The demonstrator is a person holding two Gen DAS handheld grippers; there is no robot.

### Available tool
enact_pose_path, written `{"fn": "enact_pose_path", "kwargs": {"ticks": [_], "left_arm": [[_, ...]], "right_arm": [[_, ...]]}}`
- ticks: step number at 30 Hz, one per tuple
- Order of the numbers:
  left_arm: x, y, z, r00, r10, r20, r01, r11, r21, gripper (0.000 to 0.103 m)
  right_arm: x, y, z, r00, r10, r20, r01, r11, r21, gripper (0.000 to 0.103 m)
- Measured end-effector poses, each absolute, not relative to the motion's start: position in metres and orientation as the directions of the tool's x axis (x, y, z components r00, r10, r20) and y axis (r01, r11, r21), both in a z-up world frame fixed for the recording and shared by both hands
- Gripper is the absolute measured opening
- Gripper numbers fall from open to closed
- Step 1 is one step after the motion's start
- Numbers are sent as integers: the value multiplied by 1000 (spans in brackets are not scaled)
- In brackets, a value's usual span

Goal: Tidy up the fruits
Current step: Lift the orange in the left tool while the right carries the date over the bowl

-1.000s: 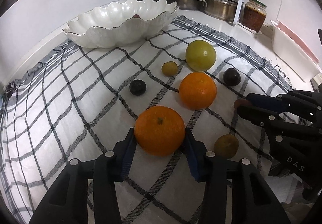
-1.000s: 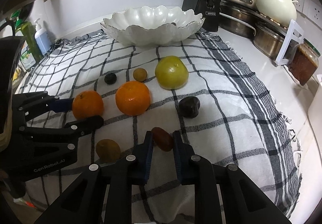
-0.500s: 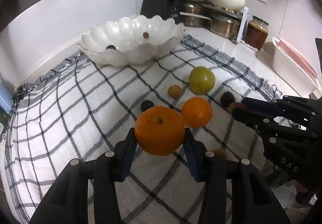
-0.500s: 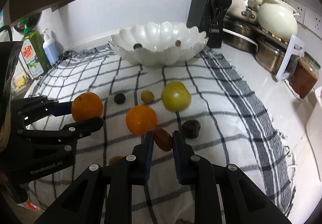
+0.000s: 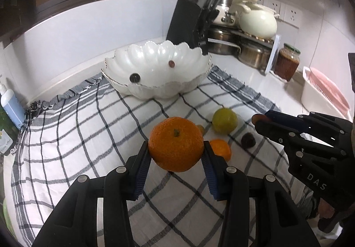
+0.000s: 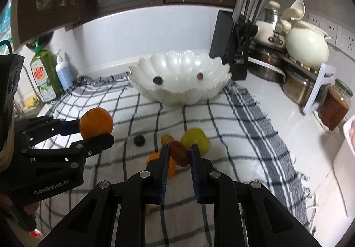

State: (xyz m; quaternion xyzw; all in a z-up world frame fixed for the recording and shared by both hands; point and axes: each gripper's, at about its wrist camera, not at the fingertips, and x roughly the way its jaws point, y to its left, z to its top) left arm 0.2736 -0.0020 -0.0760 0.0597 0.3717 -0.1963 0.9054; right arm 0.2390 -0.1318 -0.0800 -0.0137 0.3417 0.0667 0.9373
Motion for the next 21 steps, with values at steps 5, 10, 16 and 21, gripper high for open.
{"fn": "enact_pose_path", "kwargs": {"ticks": [5, 10, 16, 21], "left_arm": [[275, 1, -60, 684, -309, -661, 381, 924, -37, 45], [278, 5, -47, 722, -301, -624, 359, 933, -34, 45], [285, 5, -32, 759, -282, -587, 332, 943, -23, 45], [296, 4, -20, 785, -274, -556, 320, 947, -15, 45]], "right_arm": [[244, -131, -64, 794, 125, -595, -147, 989, 11, 20], [249, -129, -51, 822, 141, -551, -169, 986, 1, 20], [258, -126, -39, 844, 165, -510, -192, 981, -1, 20], [272, -127, -28, 866, 175, -468, -202, 979, -7, 20]]}}
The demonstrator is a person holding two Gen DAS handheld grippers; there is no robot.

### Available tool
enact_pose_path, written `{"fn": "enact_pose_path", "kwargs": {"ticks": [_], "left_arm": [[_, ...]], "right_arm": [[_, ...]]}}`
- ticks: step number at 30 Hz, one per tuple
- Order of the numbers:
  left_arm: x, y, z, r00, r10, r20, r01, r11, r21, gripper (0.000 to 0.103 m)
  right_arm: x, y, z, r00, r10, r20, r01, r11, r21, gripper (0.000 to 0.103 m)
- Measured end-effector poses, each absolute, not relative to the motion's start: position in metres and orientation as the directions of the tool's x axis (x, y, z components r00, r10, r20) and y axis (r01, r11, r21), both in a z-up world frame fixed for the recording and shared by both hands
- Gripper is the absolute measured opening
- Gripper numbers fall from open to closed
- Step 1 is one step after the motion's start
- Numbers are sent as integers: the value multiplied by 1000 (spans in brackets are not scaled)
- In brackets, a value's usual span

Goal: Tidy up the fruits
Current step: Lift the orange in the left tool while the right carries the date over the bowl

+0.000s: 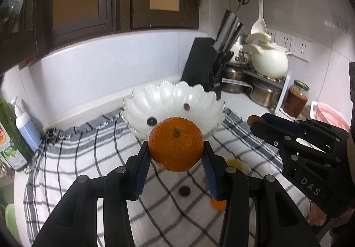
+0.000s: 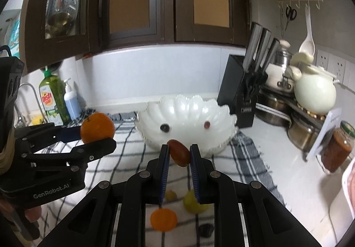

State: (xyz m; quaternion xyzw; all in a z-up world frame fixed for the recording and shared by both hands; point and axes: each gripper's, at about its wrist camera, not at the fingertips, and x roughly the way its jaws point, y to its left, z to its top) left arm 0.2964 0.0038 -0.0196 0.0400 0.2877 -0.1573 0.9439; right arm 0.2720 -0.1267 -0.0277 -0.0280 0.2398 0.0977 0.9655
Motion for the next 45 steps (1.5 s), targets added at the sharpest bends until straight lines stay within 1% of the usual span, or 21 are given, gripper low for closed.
{"fn": "enact_pose_path", "kwargs": {"ticks": [4, 11, 20, 25, 30, 37, 45], "left_arm": [[307, 1, -10, 806, -261, -532, 308, 951, 1, 45], [323, -3, 0, 818, -249, -518, 294, 956, 6, 45], [353, -10, 14, 843, -223, -489, 263, 965, 12, 45], [375, -15, 16, 839, -223, -497, 265, 964, 15, 45], [401, -18, 13, 825, -229, -516, 274, 962, 12, 45], [439, -25, 3, 798, -229, -557, 281, 960, 7, 45], [482, -29, -13, 747, -229, -624, 283, 959, -12, 45]], "right_arm": [[283, -127, -19, 884, 168, -436, -199, 980, -26, 20], [304, -131, -4, 905, 155, -396, -189, 981, -49, 20], [337, -136, 8, 905, 174, -387, -210, 976, -53, 20], [360, -140, 7, 903, 177, -391, -211, 976, -45, 20], [387, -148, 4, 893, 183, -411, -200, 980, 0, 20], [423, -153, -6, 872, 180, -456, -195, 981, 14, 20], [470, -153, -24, 815, 202, -543, -212, 976, 45, 20]]}}
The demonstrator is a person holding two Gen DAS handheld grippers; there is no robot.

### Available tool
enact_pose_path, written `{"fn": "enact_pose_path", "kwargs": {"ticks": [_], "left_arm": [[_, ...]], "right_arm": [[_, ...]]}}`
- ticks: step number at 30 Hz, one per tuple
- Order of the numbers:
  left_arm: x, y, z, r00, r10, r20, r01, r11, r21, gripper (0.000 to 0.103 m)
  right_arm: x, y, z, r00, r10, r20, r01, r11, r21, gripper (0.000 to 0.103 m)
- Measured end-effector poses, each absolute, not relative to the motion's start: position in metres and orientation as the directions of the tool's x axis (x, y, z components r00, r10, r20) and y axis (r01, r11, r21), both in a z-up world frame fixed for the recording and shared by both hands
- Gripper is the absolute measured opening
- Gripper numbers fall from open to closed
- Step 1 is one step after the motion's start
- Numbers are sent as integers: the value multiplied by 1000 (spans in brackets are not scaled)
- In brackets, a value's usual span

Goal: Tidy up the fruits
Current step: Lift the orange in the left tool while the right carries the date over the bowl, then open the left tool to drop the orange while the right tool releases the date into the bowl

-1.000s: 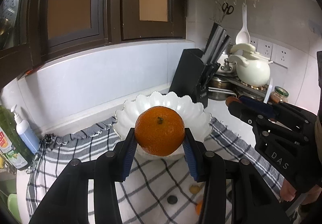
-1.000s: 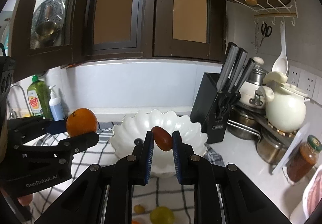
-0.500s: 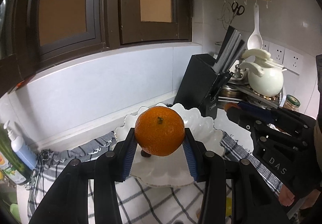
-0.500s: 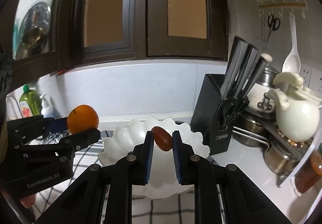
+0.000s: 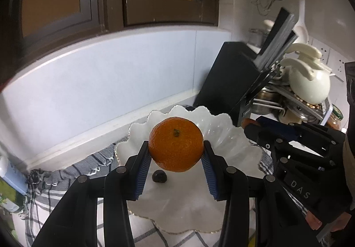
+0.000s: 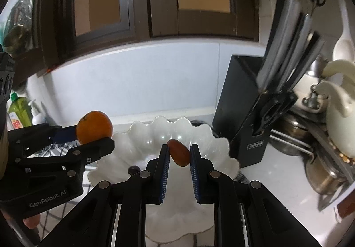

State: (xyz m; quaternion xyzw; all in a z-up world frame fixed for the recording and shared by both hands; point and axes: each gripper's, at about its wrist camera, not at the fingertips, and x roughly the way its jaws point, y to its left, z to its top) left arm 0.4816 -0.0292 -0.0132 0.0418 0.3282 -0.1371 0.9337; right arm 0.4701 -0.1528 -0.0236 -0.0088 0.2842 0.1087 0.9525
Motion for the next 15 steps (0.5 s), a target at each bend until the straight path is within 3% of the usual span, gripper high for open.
{"fn": "enact_pose_path", "kwargs": {"ticks": [15], "left_arm": [[556, -33, -66, 612, -187, -768, 285, 959, -6, 45]], "right_arm": [[542, -139, -70, 651, 179, -738, -239, 971, 25, 20]]}}
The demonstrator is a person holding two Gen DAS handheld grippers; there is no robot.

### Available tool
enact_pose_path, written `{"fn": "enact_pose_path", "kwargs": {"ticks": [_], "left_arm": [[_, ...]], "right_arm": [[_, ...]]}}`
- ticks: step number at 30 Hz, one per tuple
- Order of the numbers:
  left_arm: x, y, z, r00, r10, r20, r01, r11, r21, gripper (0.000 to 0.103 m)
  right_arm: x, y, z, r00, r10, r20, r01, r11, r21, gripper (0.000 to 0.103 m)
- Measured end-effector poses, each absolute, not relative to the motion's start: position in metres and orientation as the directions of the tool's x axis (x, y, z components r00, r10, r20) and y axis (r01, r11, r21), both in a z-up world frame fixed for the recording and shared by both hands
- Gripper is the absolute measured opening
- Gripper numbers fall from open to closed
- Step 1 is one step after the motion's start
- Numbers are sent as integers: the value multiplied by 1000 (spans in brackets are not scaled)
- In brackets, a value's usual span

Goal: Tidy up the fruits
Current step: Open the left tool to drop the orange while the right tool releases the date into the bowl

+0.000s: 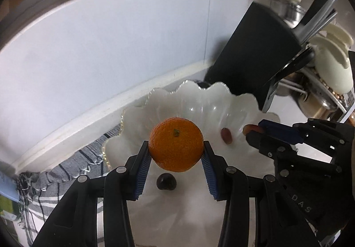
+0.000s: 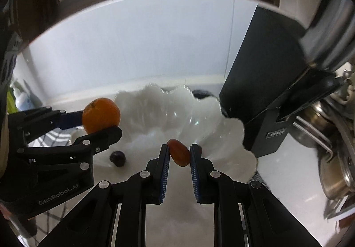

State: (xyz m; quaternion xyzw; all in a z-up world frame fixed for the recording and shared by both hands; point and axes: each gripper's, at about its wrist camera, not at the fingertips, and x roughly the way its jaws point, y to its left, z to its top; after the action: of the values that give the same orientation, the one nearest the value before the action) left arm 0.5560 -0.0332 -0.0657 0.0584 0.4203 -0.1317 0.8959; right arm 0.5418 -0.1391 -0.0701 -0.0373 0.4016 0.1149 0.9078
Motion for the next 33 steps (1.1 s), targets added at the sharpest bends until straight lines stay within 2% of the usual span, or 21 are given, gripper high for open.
{"fn": "enact_pose_path", "kwargs": {"ticks": [8, 20, 24, 25, 33], "left_arm": [[585, -35, -93, 514, -171, -841, 278, 960, -26, 45], [596, -47, -115, 463, -122, -878, 290, 957, 20, 46], [594, -47, -113, 488, -95, -867, 276, 960, 50, 64], [594, -48, -111, 495, -88, -864, 273, 960, 59, 64], [583, -38, -94, 541, -30, -841, 215, 971, 103, 72]], "right_arm": [[563, -137, -92, 571, 183, -800, -240, 970, 51, 20], [575, -141, -106, 521, 177, -835, -218, 973, 71, 20], [573, -143, -107, 511, 174, -841, -213, 974, 72, 26], [573, -143, -108, 511, 171, -842, -210, 975, 71, 33], [557, -150, -95, 548, 148, -823, -191, 980, 49, 33]]}}
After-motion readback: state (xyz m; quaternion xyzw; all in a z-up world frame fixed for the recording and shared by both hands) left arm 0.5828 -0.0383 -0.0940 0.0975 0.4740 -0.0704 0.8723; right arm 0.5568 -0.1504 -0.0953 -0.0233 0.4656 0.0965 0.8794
